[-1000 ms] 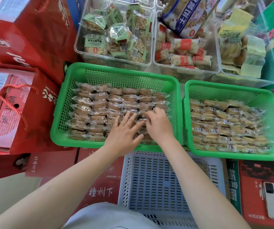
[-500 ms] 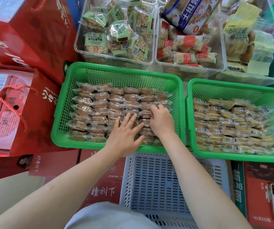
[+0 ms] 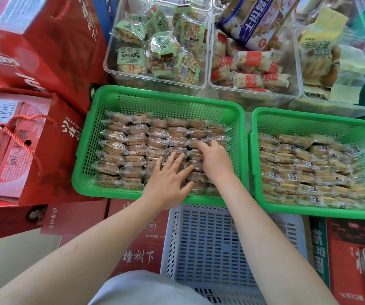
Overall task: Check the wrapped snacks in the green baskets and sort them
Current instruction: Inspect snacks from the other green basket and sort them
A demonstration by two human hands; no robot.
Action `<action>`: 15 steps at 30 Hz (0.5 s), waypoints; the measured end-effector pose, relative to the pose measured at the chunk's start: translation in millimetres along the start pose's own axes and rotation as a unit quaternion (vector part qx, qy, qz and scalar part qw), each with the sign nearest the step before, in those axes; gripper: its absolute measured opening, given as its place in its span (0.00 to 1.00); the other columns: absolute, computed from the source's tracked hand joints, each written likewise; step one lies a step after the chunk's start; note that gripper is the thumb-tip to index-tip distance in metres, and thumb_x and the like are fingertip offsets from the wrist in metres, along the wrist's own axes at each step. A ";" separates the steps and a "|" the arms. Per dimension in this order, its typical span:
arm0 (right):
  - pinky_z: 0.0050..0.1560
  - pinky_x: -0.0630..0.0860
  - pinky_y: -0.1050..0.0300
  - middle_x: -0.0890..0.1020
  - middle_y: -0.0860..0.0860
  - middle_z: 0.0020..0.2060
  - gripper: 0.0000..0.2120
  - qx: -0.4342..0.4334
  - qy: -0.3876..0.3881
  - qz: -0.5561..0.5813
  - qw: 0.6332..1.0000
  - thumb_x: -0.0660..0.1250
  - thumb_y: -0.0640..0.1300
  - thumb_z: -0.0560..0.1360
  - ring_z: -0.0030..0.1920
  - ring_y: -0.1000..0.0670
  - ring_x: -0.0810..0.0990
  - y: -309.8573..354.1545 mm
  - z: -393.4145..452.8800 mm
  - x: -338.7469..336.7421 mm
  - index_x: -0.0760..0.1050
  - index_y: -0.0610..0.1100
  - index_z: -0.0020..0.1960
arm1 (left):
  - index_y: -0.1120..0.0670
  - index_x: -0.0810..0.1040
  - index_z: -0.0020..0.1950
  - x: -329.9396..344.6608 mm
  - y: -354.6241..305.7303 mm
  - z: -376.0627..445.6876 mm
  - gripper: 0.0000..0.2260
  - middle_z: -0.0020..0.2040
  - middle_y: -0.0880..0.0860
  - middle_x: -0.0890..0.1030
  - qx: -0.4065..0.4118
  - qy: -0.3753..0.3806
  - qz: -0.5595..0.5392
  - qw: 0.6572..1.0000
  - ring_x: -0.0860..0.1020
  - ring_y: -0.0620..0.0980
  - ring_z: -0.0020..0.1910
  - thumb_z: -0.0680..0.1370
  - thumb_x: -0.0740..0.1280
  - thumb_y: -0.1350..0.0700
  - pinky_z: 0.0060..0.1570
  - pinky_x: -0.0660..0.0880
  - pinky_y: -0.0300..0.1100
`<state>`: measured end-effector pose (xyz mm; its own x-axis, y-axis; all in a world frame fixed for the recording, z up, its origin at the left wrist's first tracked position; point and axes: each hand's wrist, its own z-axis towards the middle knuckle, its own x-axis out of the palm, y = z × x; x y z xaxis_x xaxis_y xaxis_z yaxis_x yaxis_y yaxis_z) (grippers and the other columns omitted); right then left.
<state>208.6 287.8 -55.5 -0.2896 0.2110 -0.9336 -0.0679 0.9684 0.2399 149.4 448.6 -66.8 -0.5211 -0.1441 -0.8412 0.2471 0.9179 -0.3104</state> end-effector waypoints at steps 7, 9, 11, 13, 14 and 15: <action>0.46 0.67 0.52 0.72 0.45 0.53 0.05 0.042 0.054 0.179 0.981 0.56 0.39 0.83 0.48 0.43 0.73 -7.6 -3.2 -20.7 0.67 0.49 0.53 | 0.41 0.53 0.82 0.3 1.2 0.3 0.27 0.83 0.51 0.41 0.003 0.000 0.003 1.000 0.38 0.52 0.82 0.83 0.46 0.36 0.78 0.37 0.59; 0.47 0.67 0.53 0.74 0.46 0.53 0.03 0.057 0.058 0.261 0.962 0.58 0.43 0.84 0.49 0.46 0.74 -8.2 -3.8 -30.2 0.69 0.48 0.51 | 0.41 0.54 0.82 0.1 1.7 0.5 0.27 0.83 0.51 0.42 0.003 -0.002 0.005 1.000 0.38 0.53 0.82 0.83 0.46 0.36 0.78 0.37 0.59; 0.50 0.70 0.53 0.75 0.46 0.53 0.03 0.057 0.012 0.296 0.953 0.61 0.42 0.83 0.51 0.47 0.75 -7.7 -10.0 -36.6 0.71 0.47 0.51 | 0.42 0.53 0.82 -0.1 1.7 0.4 0.27 0.83 0.51 0.42 0.005 -0.004 0.003 1.000 0.38 0.53 0.82 0.83 0.47 0.37 0.78 0.37 0.58; 0.51 0.72 0.52 0.77 0.47 0.49 0.02 0.036 -0.059 0.311 0.948 0.62 0.40 0.82 0.49 0.48 0.75 -4.5 -22.2 -42.1 0.71 0.45 0.50 | 0.43 0.49 0.83 -0.7 2.1 -2.2 0.28 0.84 0.51 0.43 0.005 -0.013 -0.015 1.000 0.39 0.51 0.82 0.84 0.47 0.37 0.79 0.37 0.57; 0.50 0.72 0.52 0.77 0.48 0.47 0.02 0.025 -0.087 0.320 0.943 0.62 0.40 0.82 0.48 0.48 0.76 -2.4 -29.8 -45.4 0.71 0.44 0.50 | 0.45 0.47 0.83 -2.4 1.8 -5.1 0.29 0.84 0.51 0.44 0.005 -0.029 -0.046 0.998 0.40 0.50 0.82 0.84 0.48 0.38 0.79 0.38 0.55; 0.49 0.72 0.54 0.78 0.49 0.45 0.02 0.017 -0.108 0.328 0.938 0.62 0.40 0.82 0.48 0.49 0.76 -0.2 -39.1 -49.9 0.71 0.44 0.50 | 0.46 0.45 0.83 -5.8 0.3 -10.1 0.30 0.84 0.50 0.47 0.001 -0.058 -0.100 0.993 0.42 0.49 0.82 0.84 0.50 0.38 0.80 0.40 0.53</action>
<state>185.8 271.9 1.4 -0.0575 0.7819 -0.6207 0.0893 0.6232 0.7769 144.2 453.4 -57.6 -0.4625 -0.3647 -0.8082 0.1500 0.8662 -0.4767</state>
